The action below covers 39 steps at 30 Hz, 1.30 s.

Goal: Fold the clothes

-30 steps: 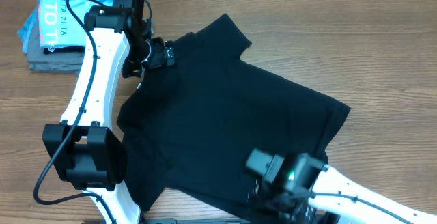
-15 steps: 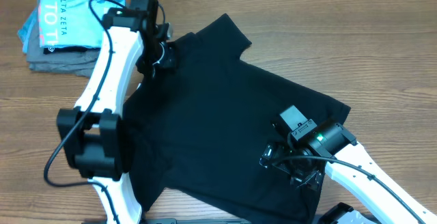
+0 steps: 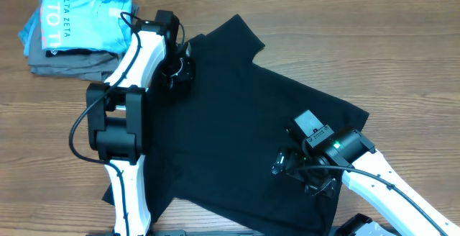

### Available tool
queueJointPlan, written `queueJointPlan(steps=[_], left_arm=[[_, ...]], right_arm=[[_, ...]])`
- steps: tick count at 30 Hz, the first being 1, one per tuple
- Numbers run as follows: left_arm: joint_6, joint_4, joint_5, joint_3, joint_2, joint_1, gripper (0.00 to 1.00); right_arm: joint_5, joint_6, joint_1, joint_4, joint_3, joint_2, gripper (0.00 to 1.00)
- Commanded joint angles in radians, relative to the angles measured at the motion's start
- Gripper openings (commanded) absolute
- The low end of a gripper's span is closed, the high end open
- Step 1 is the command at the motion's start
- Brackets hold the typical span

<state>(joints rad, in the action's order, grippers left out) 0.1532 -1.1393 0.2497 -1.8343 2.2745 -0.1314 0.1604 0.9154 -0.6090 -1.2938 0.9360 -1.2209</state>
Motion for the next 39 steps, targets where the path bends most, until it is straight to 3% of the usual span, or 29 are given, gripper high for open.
queueJointPlan(steps=[1, 13, 26, 32, 37, 39], left_arm=[[-0.014, 0.023, -0.021, 0.008, 0.065, 0.001, 0.04], [0.066, 0.137, -0.136, 0.008, 0.14, 0.097, 0.04], [0.173, 0.269, -0.25, -0.005, 0.14, 0.346, 0.04], [0.175, 0.22, -0.178, -0.135, 0.137, 0.382, 0.04], [0.172, 0.084, -0.093, -0.344, 0.137, 0.357, 0.13], [0.159, 0.014, -0.068, -0.435, 0.137, 0.338, 0.27]], right_arm=[[-0.002, -0.007, 0.004, 0.003, 0.027, 0.014, 0.98], [-0.002, -0.007, 0.004, 0.003, 0.027, 0.014, 0.96], [-0.013, -0.007, 0.004, 0.045, 0.027, 0.014, 0.96], [-0.069, -0.008, 0.004, 0.106, 0.027, -0.007, 0.96], [-0.073, -0.026, 0.004, 0.172, 0.027, -0.077, 1.0], [-0.074, -0.026, 0.004, 0.176, 0.027, -0.115, 1.0]])
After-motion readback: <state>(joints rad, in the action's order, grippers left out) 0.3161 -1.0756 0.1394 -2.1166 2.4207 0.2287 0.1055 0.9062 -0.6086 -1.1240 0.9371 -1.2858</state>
